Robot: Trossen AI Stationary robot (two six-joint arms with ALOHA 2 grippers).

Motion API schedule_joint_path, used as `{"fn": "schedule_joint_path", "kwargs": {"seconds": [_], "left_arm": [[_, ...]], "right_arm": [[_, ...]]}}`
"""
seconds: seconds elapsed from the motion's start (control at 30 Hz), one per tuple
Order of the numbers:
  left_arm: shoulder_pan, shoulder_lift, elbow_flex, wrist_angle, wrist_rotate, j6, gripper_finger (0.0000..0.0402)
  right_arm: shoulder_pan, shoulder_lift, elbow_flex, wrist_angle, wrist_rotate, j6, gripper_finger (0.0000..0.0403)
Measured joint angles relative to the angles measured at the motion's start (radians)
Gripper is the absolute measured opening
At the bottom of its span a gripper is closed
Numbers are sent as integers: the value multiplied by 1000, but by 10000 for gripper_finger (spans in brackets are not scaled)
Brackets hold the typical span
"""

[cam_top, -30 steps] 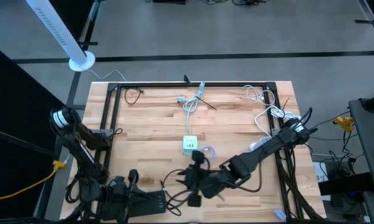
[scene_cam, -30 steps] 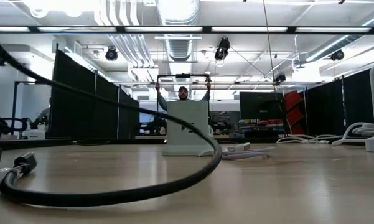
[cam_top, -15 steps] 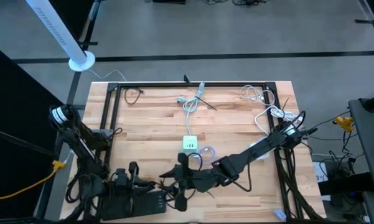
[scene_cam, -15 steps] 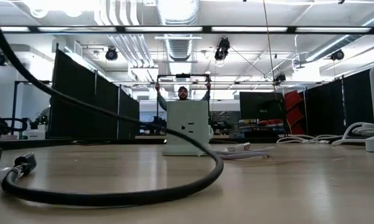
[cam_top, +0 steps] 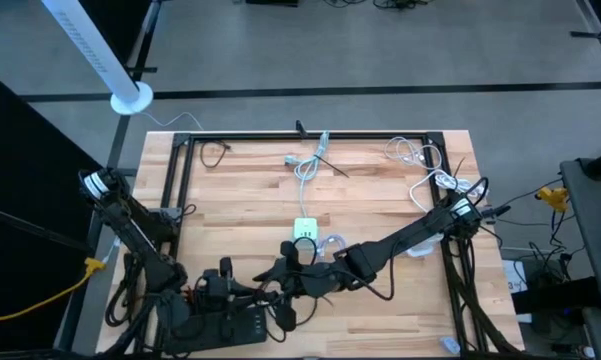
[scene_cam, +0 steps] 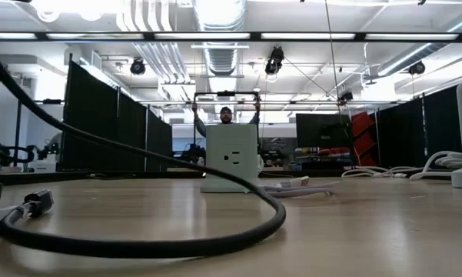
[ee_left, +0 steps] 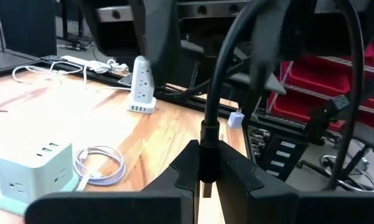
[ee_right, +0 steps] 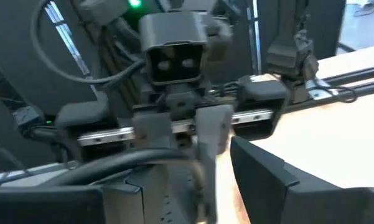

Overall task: Insert USB
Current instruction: Insert the bottom black charger cable into the black outlet extension

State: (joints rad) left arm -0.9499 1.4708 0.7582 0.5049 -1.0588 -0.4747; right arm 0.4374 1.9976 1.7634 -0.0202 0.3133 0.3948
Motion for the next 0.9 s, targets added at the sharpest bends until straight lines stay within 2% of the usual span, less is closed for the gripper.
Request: {"fn": "schedule_joint_path", "kwargs": {"seconds": [0.37,0.63,0.8,0.9], "left_arm": [[3,0,0,6,0,-6,23],[3,0,0,19,-1,-6,23],[3,0,0,18,-3,-11,23],[3,0,0,18,-3,-13,23]], "right_arm": [[-2,0,0,-61,0,6,105],[-6,2,0,-82,0,6,55],[-11,2,0,-83,-5,24,10],[-11,2,0,-81,-5,40,8]]}}
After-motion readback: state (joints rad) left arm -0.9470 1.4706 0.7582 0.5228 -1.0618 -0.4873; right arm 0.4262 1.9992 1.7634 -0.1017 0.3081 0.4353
